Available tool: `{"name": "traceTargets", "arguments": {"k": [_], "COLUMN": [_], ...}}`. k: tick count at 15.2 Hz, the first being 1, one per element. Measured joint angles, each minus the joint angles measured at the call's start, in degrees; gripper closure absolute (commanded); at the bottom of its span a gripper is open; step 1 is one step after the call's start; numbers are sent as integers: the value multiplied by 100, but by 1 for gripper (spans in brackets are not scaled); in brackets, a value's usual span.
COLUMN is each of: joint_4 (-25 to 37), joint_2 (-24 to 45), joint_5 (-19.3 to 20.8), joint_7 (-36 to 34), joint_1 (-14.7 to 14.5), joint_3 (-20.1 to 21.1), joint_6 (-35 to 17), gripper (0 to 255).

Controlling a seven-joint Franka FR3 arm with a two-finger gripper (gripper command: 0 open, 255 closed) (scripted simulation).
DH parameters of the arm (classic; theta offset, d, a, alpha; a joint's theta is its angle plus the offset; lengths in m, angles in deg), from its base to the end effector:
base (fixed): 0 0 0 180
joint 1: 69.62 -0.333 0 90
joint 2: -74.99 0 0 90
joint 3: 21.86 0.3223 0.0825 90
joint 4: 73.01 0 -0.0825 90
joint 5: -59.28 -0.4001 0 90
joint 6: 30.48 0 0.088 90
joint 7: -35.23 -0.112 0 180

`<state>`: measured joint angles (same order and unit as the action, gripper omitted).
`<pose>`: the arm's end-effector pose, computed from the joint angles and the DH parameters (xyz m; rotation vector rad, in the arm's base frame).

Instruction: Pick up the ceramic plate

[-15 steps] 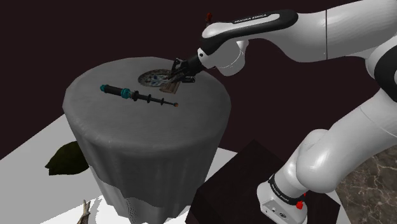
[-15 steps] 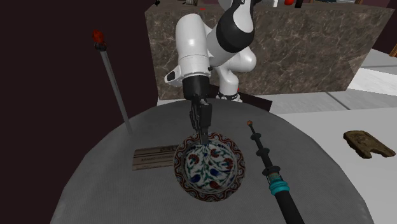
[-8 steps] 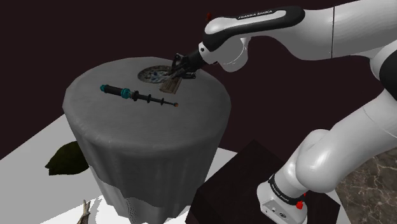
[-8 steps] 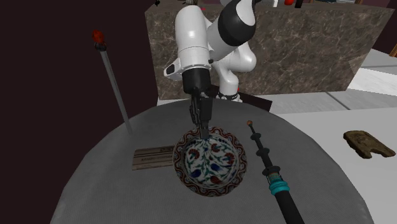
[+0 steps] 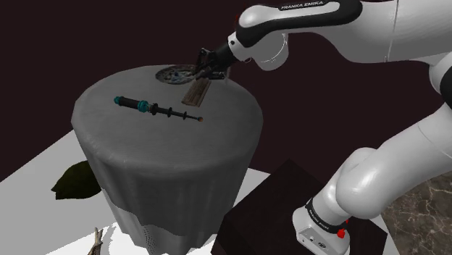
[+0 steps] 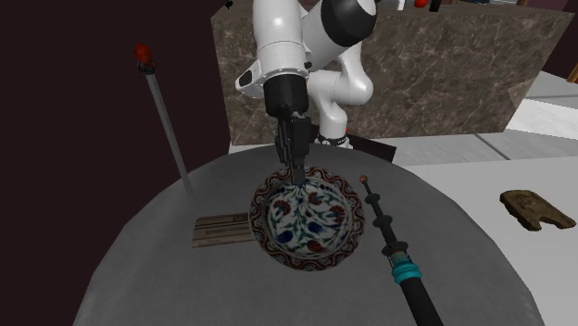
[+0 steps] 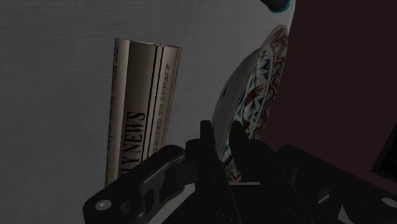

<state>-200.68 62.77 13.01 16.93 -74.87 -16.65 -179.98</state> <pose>0.5354 0.0874 0.5190 -2.2435 0.8419 -0.5035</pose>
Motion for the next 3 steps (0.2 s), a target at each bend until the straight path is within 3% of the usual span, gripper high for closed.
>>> {"name": "traceTargets", "arguments": {"k": [3], "joint_4": [109], "joint_2": [-65], "joint_5": [170], "joint_7": [-189], "joint_1": [49], "joint_3": [14], "joint_6": [148], "gripper": [255]}}
